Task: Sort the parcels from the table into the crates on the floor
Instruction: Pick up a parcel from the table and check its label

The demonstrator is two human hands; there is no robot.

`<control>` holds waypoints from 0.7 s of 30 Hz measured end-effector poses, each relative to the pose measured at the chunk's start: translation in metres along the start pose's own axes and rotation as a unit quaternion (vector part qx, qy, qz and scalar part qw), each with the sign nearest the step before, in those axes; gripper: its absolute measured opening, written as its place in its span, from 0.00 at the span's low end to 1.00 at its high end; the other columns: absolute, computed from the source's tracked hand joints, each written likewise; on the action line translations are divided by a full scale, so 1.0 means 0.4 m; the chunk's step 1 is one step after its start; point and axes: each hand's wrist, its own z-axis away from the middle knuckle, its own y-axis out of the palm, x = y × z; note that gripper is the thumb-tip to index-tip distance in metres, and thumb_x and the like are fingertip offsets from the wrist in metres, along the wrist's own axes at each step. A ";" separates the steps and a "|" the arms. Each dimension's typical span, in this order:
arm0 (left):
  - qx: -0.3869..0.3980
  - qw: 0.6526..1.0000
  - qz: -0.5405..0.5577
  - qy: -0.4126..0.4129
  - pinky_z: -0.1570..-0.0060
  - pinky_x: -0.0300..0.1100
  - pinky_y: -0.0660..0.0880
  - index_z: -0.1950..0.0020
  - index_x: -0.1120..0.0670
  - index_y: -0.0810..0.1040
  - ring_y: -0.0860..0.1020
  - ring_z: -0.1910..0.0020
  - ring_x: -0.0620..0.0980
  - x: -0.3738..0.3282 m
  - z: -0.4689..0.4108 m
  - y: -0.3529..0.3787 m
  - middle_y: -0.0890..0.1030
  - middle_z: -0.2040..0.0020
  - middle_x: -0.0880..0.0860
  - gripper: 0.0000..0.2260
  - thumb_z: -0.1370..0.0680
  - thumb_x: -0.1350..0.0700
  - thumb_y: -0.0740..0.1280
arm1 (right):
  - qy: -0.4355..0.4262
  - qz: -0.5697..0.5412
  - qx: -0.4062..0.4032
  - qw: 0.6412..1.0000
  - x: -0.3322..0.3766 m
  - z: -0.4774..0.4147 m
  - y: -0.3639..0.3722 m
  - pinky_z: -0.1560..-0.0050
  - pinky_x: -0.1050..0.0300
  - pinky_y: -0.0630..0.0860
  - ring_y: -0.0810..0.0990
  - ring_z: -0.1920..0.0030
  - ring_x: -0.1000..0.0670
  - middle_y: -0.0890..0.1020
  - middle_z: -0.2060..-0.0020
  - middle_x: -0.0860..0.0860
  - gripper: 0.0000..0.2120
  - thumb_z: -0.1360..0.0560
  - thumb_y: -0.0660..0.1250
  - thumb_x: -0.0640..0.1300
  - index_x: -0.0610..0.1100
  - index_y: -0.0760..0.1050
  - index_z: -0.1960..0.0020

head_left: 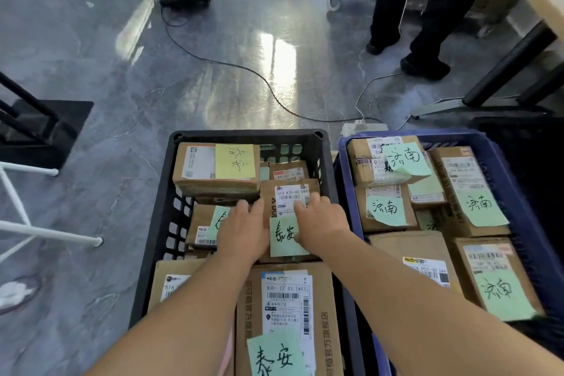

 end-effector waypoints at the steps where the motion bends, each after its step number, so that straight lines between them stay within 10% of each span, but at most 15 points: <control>1: -0.051 0.998 -0.015 0.016 0.42 0.46 0.68 0.25 0.49 0.58 0.68 0.37 0.54 0.010 0.004 -0.015 0.68 0.36 0.54 0.28 0.23 0.50 0.65 | -0.016 -0.009 -0.017 1.000 0.001 0.000 -0.011 0.47 0.50 0.69 0.68 0.37 0.41 0.67 0.35 0.41 0.31 0.25 0.66 0.55 0.48 0.58 0.27; 7: -0.094 0.991 -0.093 -0.008 0.27 0.55 0.39 0.23 0.47 0.33 0.36 0.24 0.60 0.091 -0.017 -0.087 0.35 0.22 0.58 0.40 0.21 0.47 0.62 | -0.142 -0.026 -0.092 0.985 0.071 -0.051 -0.103 0.27 0.43 0.55 0.49 0.24 0.40 0.45 0.23 0.43 0.41 0.25 0.66 0.52 0.52 0.42 0.23; 21: 0.038 0.997 -0.070 -0.025 0.25 0.54 0.41 0.22 0.45 0.38 0.36 0.24 0.59 0.170 -0.090 -0.131 0.35 0.22 0.57 0.39 0.22 0.49 0.63 | -0.140 0.022 0.000 0.990 0.142 -0.149 -0.133 0.30 0.40 0.60 0.47 0.23 0.40 0.42 0.22 0.47 0.42 0.25 0.68 0.47 0.56 0.42 0.23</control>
